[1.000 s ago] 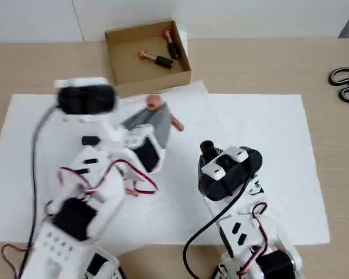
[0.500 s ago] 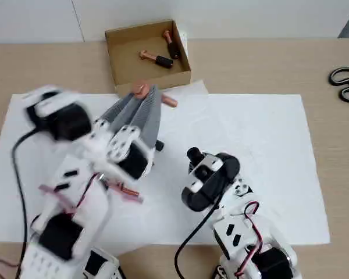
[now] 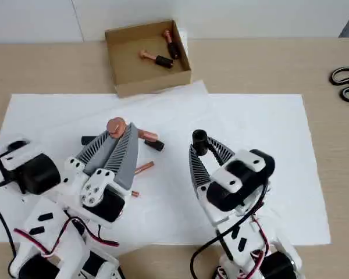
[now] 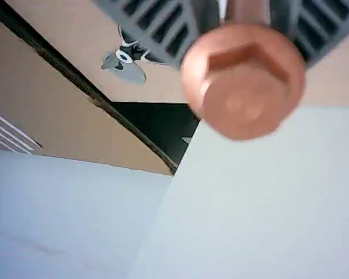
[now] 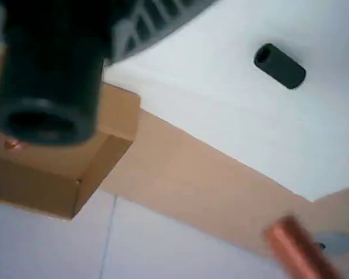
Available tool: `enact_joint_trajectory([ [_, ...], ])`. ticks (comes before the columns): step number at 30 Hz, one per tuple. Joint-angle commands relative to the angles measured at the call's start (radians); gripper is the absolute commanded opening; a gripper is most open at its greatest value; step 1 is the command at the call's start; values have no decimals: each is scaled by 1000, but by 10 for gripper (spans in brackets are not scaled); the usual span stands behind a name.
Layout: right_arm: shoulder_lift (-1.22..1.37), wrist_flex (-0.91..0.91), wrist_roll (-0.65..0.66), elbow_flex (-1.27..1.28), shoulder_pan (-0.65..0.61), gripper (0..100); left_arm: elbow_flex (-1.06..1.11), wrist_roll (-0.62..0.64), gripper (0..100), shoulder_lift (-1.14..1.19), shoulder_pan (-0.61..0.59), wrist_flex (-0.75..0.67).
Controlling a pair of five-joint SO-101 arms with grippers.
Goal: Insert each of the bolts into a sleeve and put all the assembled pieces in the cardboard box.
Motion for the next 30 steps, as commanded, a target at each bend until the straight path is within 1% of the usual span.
enact_joint_trajectory([
  [1,-8,-33,-17,5,-4,5,8,-37,6,-18,5,-58],
  [3,-8,-110,-18,86,-4,6,15,-41,6,2,6,-167],
  [5,-8,-291,-11,184,2,6,25,-49,6,35,6,-252],
  [8,-8,-545,29,292,-10,6,28,-49,6,81,9,-269],
  [10,-8,-616,101,354,-38,6,16,-54,6,97,40,-273],
  [12,-8,-648,152,404,-76,6,4,-74,6,106,75,-299],
  [14,-8,-687,173,430,-111,6,19,-89,6,121,100,-324],
  [16,-8,-717,175,439,-127,6,36,-91,6,144,103,-333],
  [20,-8,-722,175,440,-128,6,47,-104,6,172,104,-327],
  [23,-8,-728,175,437,-127,6,56,-158,6,173,104,-290],
  [27,-8,-728,175,437,-124,6,45,-193,6,167,98,-241],
  [30,-8,-728,175,437,-124,6,1,-227,6,167,103,-176],
])
